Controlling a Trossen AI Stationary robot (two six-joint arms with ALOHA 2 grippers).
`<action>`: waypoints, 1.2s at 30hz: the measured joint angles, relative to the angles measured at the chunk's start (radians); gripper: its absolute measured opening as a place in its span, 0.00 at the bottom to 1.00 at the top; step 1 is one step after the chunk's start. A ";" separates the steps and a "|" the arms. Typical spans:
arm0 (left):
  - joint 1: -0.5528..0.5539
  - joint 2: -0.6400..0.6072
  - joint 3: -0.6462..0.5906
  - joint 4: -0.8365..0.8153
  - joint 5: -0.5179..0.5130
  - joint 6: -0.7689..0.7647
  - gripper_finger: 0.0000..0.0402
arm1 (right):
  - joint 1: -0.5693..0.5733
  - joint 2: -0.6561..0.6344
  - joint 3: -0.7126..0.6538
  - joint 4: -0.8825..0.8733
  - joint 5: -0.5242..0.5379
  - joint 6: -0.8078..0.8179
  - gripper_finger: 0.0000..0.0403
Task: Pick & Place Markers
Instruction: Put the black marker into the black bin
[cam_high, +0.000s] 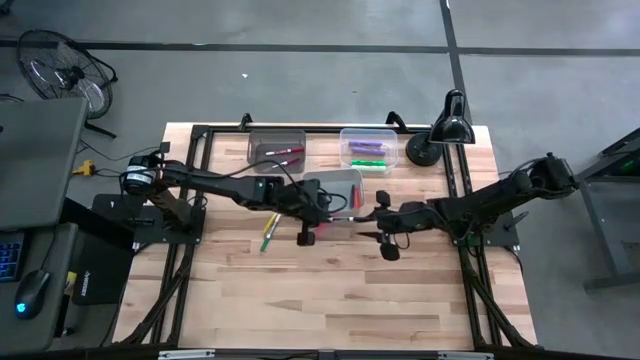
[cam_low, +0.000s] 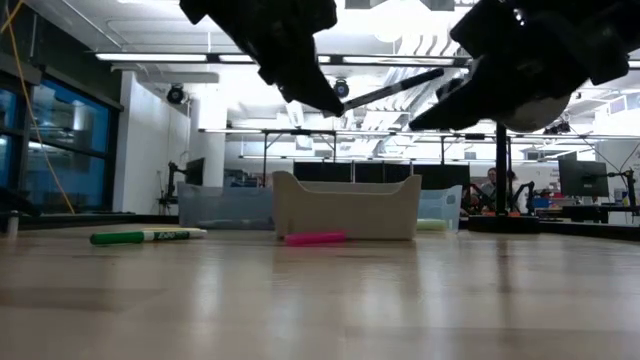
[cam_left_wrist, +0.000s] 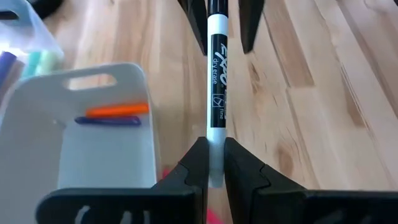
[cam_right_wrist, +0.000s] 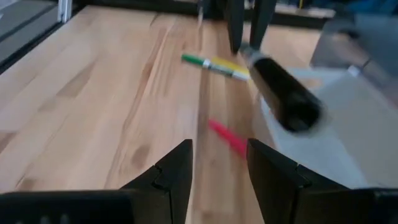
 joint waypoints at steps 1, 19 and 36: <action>0.000 0.000 0.000 0.014 -0.007 0.000 0.06 | 0.000 0.000 0.000 0.017 0.005 -0.014 0.35; 0.002 0.000 0.000 0.064 -0.010 0.017 0.06 | -0.001 0.000 0.000 0.216 0.079 -0.124 0.35; 0.003 -0.001 0.000 -0.028 -0.112 0.016 0.06 | -0.001 -0.001 0.000 0.173 0.136 -0.123 0.35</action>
